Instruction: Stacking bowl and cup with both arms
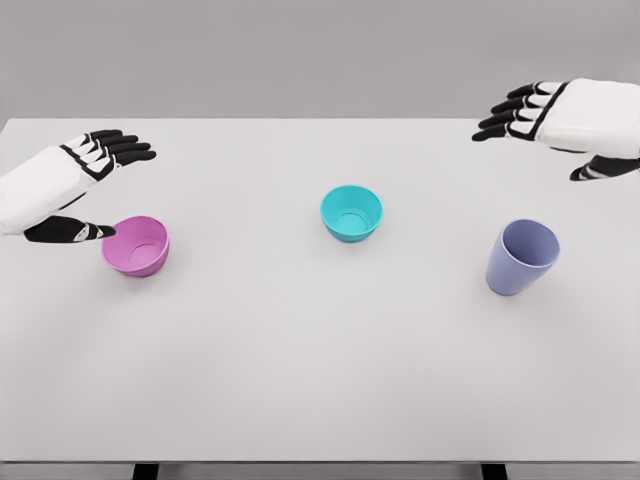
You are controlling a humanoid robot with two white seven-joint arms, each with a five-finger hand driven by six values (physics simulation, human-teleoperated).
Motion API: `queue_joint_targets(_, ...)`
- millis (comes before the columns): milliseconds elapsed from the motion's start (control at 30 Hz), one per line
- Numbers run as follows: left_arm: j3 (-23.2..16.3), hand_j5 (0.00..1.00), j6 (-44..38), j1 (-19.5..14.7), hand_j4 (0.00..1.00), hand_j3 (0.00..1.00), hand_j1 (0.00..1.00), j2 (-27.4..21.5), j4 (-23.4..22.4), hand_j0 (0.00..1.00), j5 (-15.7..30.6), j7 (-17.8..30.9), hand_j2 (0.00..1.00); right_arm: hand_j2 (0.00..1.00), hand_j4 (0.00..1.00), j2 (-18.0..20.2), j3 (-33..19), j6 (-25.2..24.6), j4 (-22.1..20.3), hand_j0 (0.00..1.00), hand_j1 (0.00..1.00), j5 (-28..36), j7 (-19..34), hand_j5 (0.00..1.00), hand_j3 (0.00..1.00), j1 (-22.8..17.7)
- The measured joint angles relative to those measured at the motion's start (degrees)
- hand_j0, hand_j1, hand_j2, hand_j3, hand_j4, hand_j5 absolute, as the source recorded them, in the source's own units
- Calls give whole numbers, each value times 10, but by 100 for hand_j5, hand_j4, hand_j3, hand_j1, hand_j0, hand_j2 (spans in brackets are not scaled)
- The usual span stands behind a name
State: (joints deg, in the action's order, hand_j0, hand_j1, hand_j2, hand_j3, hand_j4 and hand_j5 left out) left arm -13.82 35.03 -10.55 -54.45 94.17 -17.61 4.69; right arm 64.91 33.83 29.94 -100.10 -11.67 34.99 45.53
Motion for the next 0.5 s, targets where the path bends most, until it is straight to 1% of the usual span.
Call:
queue_joint_targets(67, 1, 100, 0, -3, 100, 100, 100, 1, -5, 100, 0, 8, 100, 100, 100, -6, -2, 1, -2, 100, 100, 1, 0, 100, 100, 1)
queue_joint_targets(133, 6, 100, 0, -6, 100, 100, 100, 0, -8, 100, 2, 29, 100, 100, 100, -29, -16, 4, -3, 100, 100, 3, 0, 100, 100, -6)
queue_joint_targets(200, 14, 100, 0, -8, 100, 100, 100, -4, -7, 100, 8, 67, 100, 100, 100, -57, -45, 12, -3, 100, 100, 6, 0, 100, 100, -21)
queue_joint_targets(233, 16, 100, 0, -8, 100, 100, 100, -9, -6, 100, 16, 92, 100, 100, 100, -66, -57, 14, -3, 100, 100, 7, 0, 100, 100, -21)
queue_joint_targets(267, 18, 100, 0, -18, 100, 100, 100, -14, -5, 100, 28, 126, 100, 100, 100, -73, -65, 16, -3, 100, 100, 8, 0, 100, 100, -25)
queue_joint_targets(333, 15, 100, 0, -44, 100, 100, 100, -22, 6, 100, 52, 206, 100, 100, 100, -81, -74, 18, -3, 100, 100, 9, 0, 100, 100, -46)
queue_joint_targets(367, 13, 100, 1, -61, 100, 100, 100, -24, 12, 100, 64, 234, 100, 100, 100, -83, -77, 19, -4, 100, 100, 9, 0, 100, 100, -49)
queue_joint_targets(433, 2, 100, 0, -101, 100, 100, 100, -27, 20, 100, 79, 267, 100, 100, 100, -86, -80, 20, -4, 100, 100, 9, 0, 100, 100, -53)
queue_joint_targets(500, -39, 100, 2, -183, 100, 100, 100, -27, 23, 100, 90, 285, 100, 100, 100, -84, -82, 21, -4, 100, 100, 10, 0, 100, 100, -52)
